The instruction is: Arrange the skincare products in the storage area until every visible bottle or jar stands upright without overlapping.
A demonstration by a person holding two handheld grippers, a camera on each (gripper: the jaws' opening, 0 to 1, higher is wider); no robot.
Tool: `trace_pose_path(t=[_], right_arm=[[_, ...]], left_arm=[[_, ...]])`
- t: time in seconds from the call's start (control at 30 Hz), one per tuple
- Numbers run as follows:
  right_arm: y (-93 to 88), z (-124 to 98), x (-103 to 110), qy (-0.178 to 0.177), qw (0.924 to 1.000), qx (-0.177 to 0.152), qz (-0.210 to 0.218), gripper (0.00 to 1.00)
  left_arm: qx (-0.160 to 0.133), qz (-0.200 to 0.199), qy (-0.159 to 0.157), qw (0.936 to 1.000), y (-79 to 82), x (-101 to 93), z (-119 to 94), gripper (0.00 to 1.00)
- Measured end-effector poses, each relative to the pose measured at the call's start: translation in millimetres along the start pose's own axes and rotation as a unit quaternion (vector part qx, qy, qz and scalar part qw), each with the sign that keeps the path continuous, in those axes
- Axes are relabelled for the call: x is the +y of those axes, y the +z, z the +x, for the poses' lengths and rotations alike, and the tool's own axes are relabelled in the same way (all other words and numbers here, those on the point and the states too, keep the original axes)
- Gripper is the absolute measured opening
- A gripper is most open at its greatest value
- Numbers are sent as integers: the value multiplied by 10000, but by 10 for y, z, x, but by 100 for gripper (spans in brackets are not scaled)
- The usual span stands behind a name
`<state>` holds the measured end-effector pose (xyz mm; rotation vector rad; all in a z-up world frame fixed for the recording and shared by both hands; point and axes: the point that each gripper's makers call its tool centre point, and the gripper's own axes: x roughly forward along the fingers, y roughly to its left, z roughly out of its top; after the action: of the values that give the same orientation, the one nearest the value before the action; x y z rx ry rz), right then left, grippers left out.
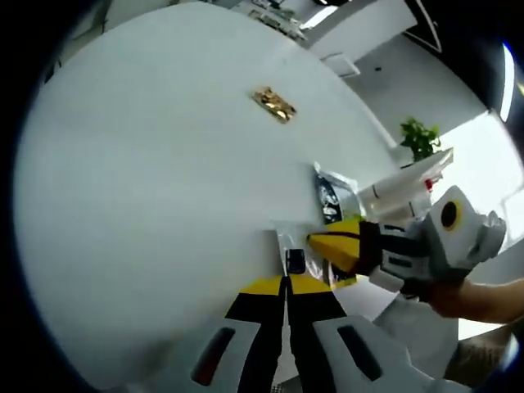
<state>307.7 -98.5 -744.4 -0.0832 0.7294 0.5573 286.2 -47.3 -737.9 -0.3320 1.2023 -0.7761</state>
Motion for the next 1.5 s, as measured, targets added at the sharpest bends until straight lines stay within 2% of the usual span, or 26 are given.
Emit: trace_pose_path(t=[0.1, 0.23, 0.3, 0.43, 0.47, 0.5, 0.53, 0.57, 0.6, 0.67, 0.7, 0.73, 0.77, 0.83, 0.97, 1.07, 1.2, 1.27, 1.33, 1.4, 1.5], right_arm=[[-26, 8, -5, -13, 10000, 61, -69, 1], [-16, 5, 1, -17, 9999, 23, -169, 1], [-16, 8, 2, -56, 9997, -4, -254, 1], [-12, 11, 4, -99, 9994, 0, -326, 1], [-12, 10, 3, -105, 9994, -1, -330, 1], [-12, 11, 1, -113, 9994, -5, -328, 1], [-14, 11, 1, -117, 9993, -15, -341, 1], [-14, 11, 0, -115, 9993, -22, -348, 1], [-14, 10, -1, -103, 9993, -35, -349, 1], [-14, 14, -6, -71, 9994, -42, -334, 1], [-13, 15, -4, -60, 9994, -33, -343, 1], [-13, 15, -2, -40, 9992, -9, -397, 1], [-12, 16, 2, -31, 9991, 2, -414, 1], [-13, 19, 1, 3, 9989, 21, -461, 1], [-15, 20, 1, 58, 9986, 43, -531, 1], [-17, 22, -1, 73, 9985, 50, -548, 1], [-12, 18, 2, 100, 9983, 59, -576, 1], [-10, 17, -12, 134, 9989, 76, -448, 2], [8, -22, -79, -37, 9977, 95, -670, 6], [92, -88, -148, -311, 9959, -64, -851, 11], [168, -210, -139, -321, 9952, -230, -893, 11]], left_arm=[[11, 38, 43, 10000, 5, 19, 16, 0], [84, 436, 201, 9988, -8, 47, 24, 0], [166, 866, 359, 9955, -21, 88, 11, 0], [89, 1700, 568, 9838, 54, 80, -39, 1], [-66, 2129, 513, 9757, 135, 10, -45, 6], [-103, 2260, 507, 9728, 156, -11, -47, 11], [-110, 2641, 468, 9633, 184, -76, -41, 15], [-108, 2882, 442, 9565, 197, -118, -31, 18], [-90, 3250, 390, 9449, 208, -185, -2, 17], [-29, 3707, 344, 9281, 209, -235, 66, 14], [37, 4050, 381, 9135, 206, -237, 125, 13], [51, 4232, 397, 9052, 206, -252, 156, 14], [36, 4498, 492, 8918, 223, -251, 194, 16], [196, 4782, 493, 8766, 175, -249, 245, 19], [407, 4816, 520, 8739, 88, -204, 293, 18], [364, 4774, 559, 8761, 100, -203, 278, 18], [361, 4831, 581, 8729, 94, -196, 291, 18], [355, 4846, 580, 8721, 93, -197, 291, 18], [343, 4838, 582, 8726, 95, -195, 293, 18], [336, 4840, 587, 8725, 98, -193, 297, 18], [335, 4827, 586, 8732, 99, -190, 302, 18]])
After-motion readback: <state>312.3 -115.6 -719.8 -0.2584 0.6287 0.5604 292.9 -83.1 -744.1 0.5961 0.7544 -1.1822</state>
